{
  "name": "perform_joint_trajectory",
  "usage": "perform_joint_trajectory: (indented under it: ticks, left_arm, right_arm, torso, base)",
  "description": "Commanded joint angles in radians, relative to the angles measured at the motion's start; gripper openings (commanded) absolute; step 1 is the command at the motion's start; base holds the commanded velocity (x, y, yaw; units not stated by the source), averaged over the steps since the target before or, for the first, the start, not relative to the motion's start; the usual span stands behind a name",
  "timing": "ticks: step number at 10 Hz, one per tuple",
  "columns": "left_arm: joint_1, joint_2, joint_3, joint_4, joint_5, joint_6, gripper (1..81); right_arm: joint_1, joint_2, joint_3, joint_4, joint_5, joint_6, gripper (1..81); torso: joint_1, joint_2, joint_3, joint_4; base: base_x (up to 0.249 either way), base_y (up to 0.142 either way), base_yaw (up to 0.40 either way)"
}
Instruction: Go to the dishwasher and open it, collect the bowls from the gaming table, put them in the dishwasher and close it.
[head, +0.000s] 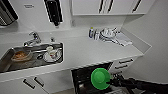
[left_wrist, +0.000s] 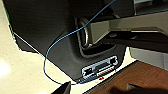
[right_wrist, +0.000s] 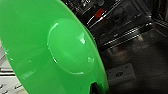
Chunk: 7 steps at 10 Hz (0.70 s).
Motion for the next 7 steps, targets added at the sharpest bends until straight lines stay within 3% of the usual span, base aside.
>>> perform_joint_trajectory:
  ticks: [1,7]
  left_arm:
    - [0.021,-0.009,0.007,0.003,0.054,0.008,81.1]
    - [0.026,-0.018,0.006,0.000,0.045,0.008,81.1]
  right_arm:
    - [0.123,-0.027,0.008,0.018,-0.019,0.002,81.1]
    - [0.088,-0.073,0.048,0.019,-0.019,0.002,81.1]
  torso:
    - [0.000,0.000,0.000,0.000]
    - [0.000,0.000,0.000,0.000]
  base:
    - [0.000,0.000,0.000]
    - [0.000,0.000,0.000]
